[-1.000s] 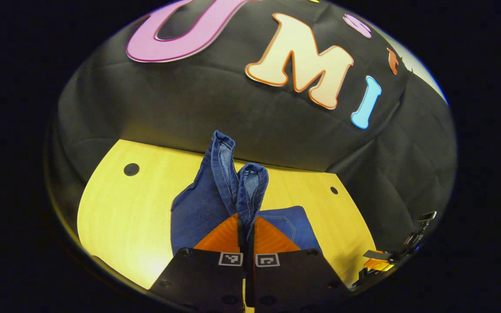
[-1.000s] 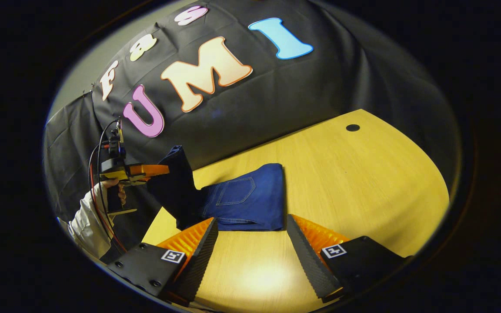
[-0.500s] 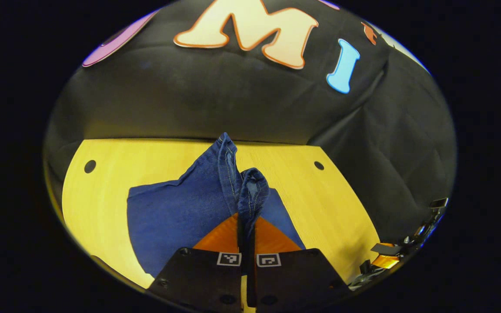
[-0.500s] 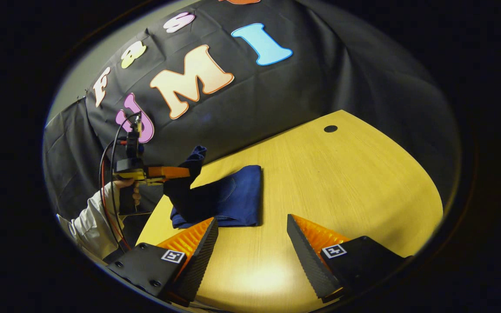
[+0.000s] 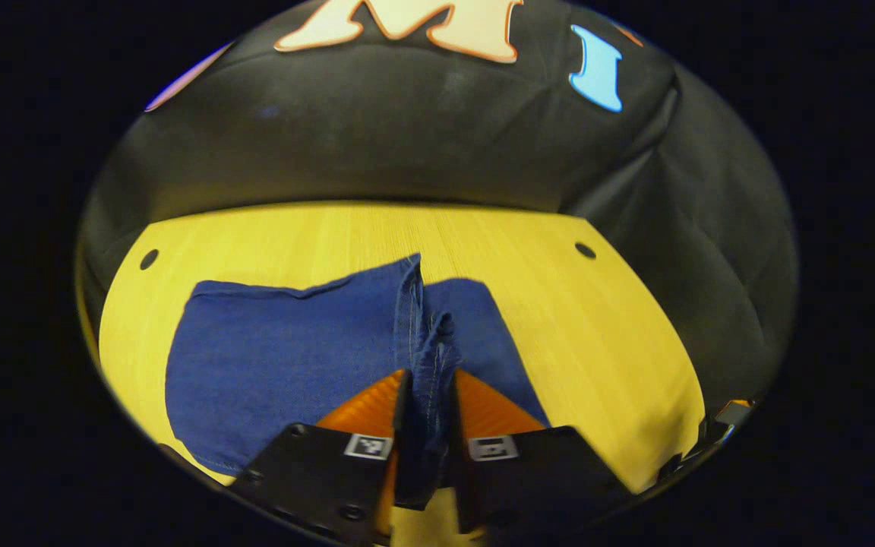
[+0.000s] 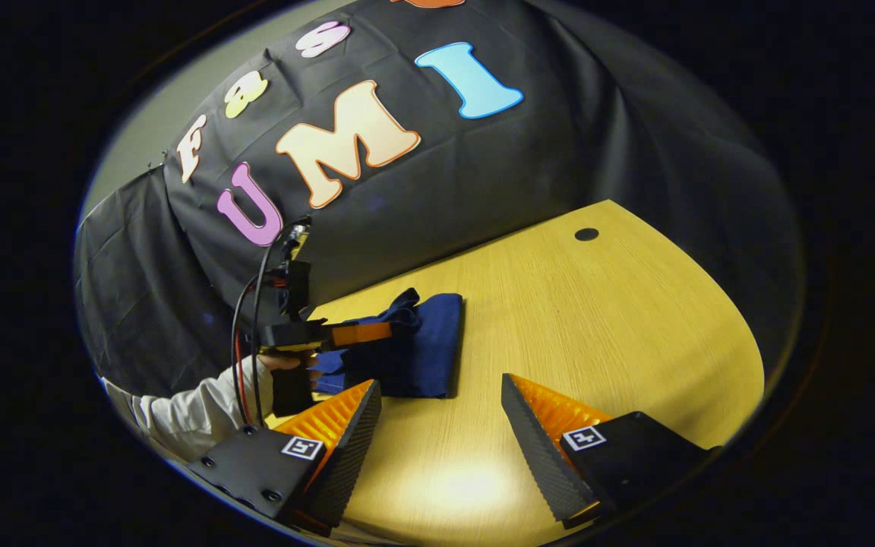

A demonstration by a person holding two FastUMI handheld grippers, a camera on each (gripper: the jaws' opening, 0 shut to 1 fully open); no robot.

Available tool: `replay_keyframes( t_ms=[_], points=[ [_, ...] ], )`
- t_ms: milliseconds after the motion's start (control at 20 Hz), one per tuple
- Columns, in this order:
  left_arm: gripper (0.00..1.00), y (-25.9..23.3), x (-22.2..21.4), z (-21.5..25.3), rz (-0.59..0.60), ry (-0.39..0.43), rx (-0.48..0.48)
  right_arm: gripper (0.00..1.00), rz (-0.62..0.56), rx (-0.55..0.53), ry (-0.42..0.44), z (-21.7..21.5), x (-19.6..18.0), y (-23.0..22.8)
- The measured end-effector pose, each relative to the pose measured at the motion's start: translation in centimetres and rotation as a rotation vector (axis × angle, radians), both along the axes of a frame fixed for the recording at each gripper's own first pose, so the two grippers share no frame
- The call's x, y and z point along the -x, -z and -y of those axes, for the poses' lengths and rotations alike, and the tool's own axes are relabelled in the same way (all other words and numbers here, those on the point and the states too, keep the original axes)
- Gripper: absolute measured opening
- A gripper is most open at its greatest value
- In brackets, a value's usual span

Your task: Grasp the waist and the cuffs of the jeans and fold them to make the two legs overlap; first hold the waist and fold one-third of the jeans toward the cuffs, then hold the cuffs and fold the remaining one-third in the same direction to finish folding.

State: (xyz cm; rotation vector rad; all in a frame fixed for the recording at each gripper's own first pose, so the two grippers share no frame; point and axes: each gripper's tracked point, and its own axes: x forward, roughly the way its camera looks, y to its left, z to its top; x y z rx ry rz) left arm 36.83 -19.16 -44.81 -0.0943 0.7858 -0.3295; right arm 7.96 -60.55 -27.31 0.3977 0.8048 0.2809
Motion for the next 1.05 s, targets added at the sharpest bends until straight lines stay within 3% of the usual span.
replay_keyframes(
  t_ms=[150,350,550,650,750,950,1050],
  points=[
    [0.99,-7.7,0.0,-0.9,0.243,-0.036,-0.024,0.98,0.159,0.058,-0.023,-1.4,-1.8,-4.5],
    [0.95,-18.6,3.7,-3.9,0.500,-0.031,-0.059,0.98,0.450,0.126,0.016,-4.5,-4.5,-14.2],
    [0.94,-25.0,8.4,-8.4,0.610,-0.081,-0.047,0.97,0.664,0.088,0.041,-10.1,-3.1,-23.2],
    [0.94,-26.8,10.8,-10.4,0.626,-0.100,-0.029,0.93,0.707,0.071,-0.008,-13.3,-0.8,-25.4],
    [0.95,-27.7,12.9,-13.2,0.630,-0.124,-0.037,0.97,0.735,0.086,-0.049,-15.7,1.3,-26.5],
    [0.95,-28.8,15.4,-16.5,0.642,-0.143,-0.067,0.93,0.772,0.128,-0.075,-18.8,4.2,-27.7],
    [0.95,-28.8,16.4,-17.7,0.636,-0.148,-0.073,0.98,0.772,0.126,-0.081,-19.9,5.0,-27.9]
  ],
)
